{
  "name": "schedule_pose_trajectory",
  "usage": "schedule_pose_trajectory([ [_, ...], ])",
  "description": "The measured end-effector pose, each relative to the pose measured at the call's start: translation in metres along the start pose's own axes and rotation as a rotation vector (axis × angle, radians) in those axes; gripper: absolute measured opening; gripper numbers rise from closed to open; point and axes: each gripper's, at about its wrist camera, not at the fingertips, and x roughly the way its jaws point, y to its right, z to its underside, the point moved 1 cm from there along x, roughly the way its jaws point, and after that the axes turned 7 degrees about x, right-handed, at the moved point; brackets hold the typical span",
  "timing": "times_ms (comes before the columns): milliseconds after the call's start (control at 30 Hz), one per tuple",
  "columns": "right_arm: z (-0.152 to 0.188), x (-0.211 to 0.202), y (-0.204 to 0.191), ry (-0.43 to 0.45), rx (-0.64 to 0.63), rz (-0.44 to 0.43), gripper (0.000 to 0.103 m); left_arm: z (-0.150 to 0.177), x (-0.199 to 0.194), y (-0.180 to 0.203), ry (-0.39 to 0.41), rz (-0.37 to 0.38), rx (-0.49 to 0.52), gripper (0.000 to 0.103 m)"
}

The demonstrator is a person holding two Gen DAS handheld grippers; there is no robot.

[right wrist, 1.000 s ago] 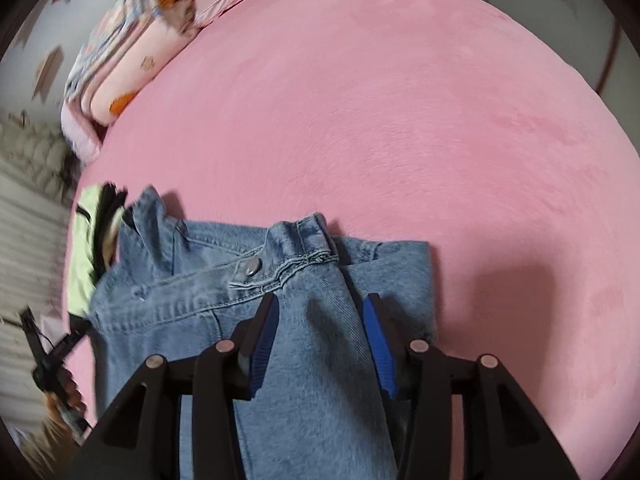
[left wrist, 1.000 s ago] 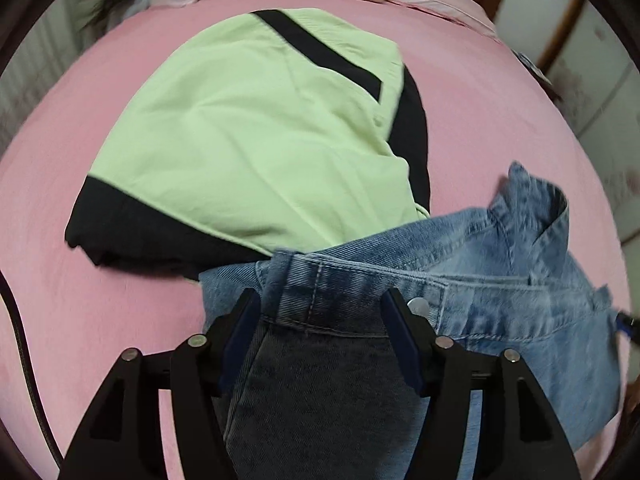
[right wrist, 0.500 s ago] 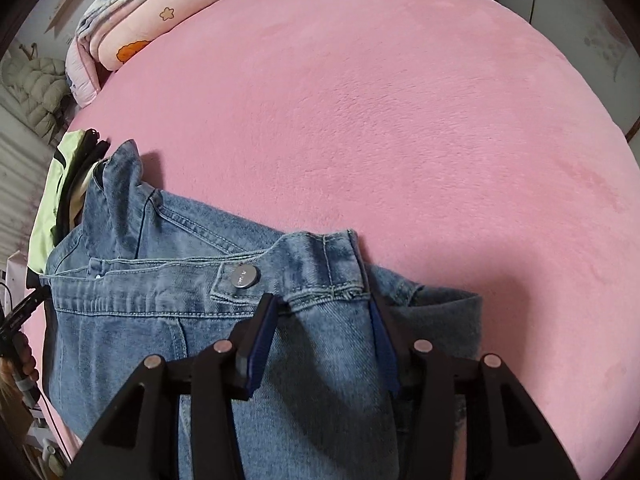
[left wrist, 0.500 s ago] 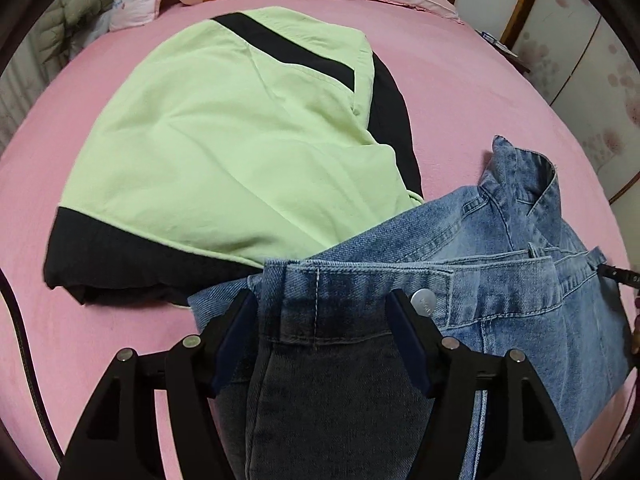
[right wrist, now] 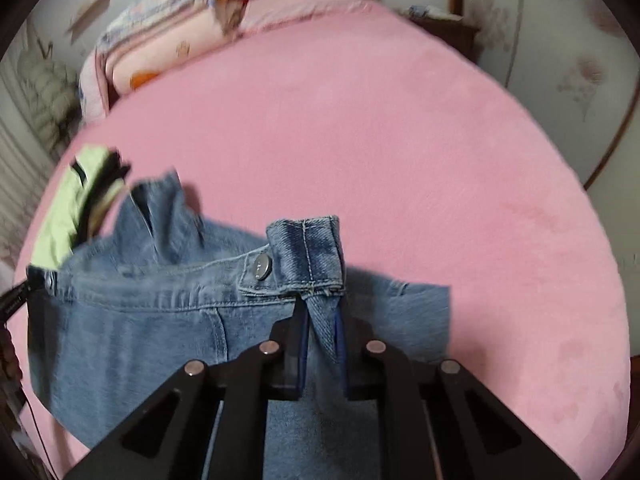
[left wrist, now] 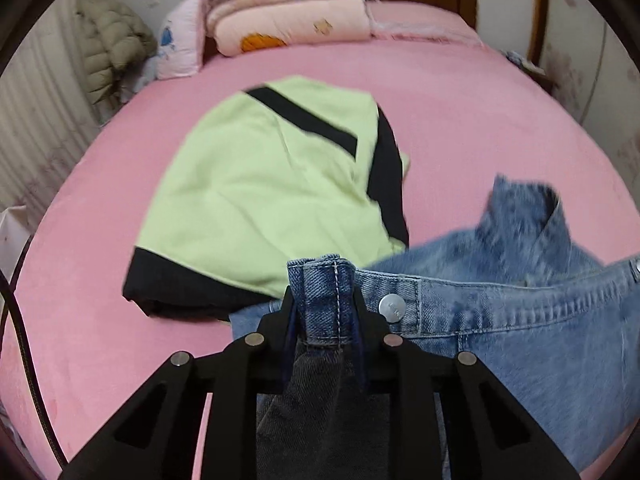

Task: Fold large clothes
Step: 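Grasp the blue jeans waistband with both tools, then lift the jeans by the waistband and lay them flat with both tools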

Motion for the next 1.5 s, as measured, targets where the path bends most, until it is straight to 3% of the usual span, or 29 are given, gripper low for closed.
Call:
schedule_pose_trajectory([
  [133,-0.015,-0.020,0.007,0.079,0.047,-0.021,0.010,-0.016,-0.006,0.004,0.060,-0.041,-0.029,0.021],
  [200,-0.022,-0.013,0.011,0.096,0.048,-0.022,0.010,-0.021,0.005,0.008,0.054,-0.055,-0.033,0.021],
  [333,-0.019,0.042,0.021,0.006,0.072,0.018,0.010,-0.010,0.046,0.013,-0.025,-0.087,-0.035,0.021],
  [433,-0.006,0.078,0.029,-0.054,0.081,0.059,0.011,-0.003,0.061,0.017,-0.020,-0.104,-0.010,0.021],
  [567,-0.002,0.082,0.027,-0.039,0.063,0.070,0.014,0.002,0.066,0.019,-0.002,-0.114,0.012,0.024],
  [667,-0.003,0.078,0.023,-0.061,0.035,0.094,0.020,0.000,0.062,0.015,-0.003,-0.105,0.001,0.034],
  [800,-0.011,0.065,0.017,-0.112,0.041,0.101,0.021,-0.007,0.048,0.009,-0.020,-0.093,0.010,0.060],
  [967,-0.006,0.006,0.004,-0.005,0.045,0.087,0.022,-0.001,-0.003,0.018,0.020,-0.139,0.061,0.061],
  [1100,0.023,-0.030,-0.023,0.031,0.053,0.004,0.025,0.030,-0.051,0.033,0.042,-0.079,-0.007,0.061],
  [1233,0.067,-0.042,-0.060,-0.005,0.015,-0.083,0.025,0.068,-0.069,0.049,0.004,-0.046,-0.079,0.052],
  [1367,0.118,-0.032,-0.111,-0.033,-0.156,-0.098,0.025,0.112,-0.058,0.060,-0.048,-0.082,-0.113,0.052],
  [1500,0.151,-0.007,-0.119,-0.069,-0.243,-0.044,0.024,0.144,-0.032,0.050,-0.108,-0.143,-0.081,0.052],
])
